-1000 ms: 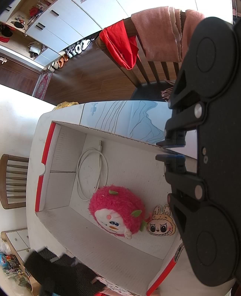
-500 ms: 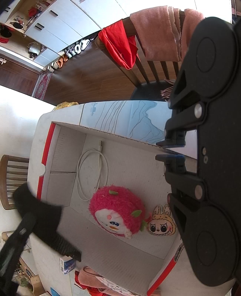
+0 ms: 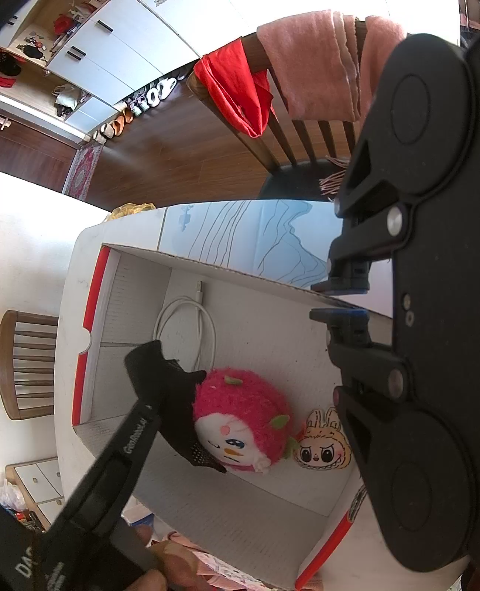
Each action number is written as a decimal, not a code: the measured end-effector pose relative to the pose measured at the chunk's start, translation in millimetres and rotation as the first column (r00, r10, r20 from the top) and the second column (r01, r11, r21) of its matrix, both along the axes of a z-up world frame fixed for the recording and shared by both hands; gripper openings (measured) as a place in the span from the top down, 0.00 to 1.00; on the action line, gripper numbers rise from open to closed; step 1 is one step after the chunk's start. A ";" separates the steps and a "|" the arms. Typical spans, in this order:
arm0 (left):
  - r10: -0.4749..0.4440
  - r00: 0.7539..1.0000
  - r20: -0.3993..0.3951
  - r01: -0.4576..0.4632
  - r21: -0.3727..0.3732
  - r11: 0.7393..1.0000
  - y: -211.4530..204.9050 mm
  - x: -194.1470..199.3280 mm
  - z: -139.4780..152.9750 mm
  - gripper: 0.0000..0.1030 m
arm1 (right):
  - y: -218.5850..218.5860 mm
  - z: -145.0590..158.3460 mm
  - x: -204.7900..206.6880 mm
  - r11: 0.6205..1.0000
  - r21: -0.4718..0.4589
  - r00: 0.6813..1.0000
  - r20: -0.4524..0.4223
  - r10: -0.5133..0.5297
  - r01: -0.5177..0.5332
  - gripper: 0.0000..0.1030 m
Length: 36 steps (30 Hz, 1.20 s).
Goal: Organize objects
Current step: 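Carry the black cap with the left gripper into the box and release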
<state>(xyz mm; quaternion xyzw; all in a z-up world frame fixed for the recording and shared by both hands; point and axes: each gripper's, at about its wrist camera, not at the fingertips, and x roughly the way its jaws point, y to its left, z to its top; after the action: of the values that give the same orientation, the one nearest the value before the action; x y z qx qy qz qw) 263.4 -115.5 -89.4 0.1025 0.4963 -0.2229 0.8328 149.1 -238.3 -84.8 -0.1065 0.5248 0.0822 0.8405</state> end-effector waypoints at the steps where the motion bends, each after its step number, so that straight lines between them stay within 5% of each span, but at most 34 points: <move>1: 0.003 1.000 -0.001 -0.003 0.007 1.000 0.9 -0.6 -1.1 0.93 | 0.5 -0.4 0.1 1.000 0.001 1.000 0.000 0.000 0.000 0.94; 13: 0.041 0.999 0.012 -0.041 -0.002 0.999 7.9 -10.6 4.2 0.84 | 0.0 -1.2 0.2 1.000 0.001 1.000 0.001 0.000 0.000 0.94; 26: 0.068 0.996 0.049 -0.064 -0.073 0.995 30.7 -35.7 40.9 0.81 | -1.6 -0.6 0.1 1.000 0.000 1.000 0.002 0.004 -0.004 0.94; 31: 0.084 0.993 0.083 -0.075 -0.103 0.992 46.5 -53.8 60.5 0.55 | -0.7 -0.1 -0.6 1.000 -0.002 1.000 0.001 0.008 -0.008 0.94; 36: 0.122 0.987 0.101 -0.109 -0.126 0.986 69.0 -70.1 77.2 0.54 | -0.1 -0.1 -0.7 1.000 0.001 1.000 0.001 0.008 -0.008 0.93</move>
<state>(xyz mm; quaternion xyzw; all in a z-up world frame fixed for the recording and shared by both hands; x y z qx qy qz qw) 193.4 -46.5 -12.2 0.0352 0.4413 -0.1974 0.8747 148.4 -238.4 -84.9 -0.1080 0.5239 0.0857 0.8405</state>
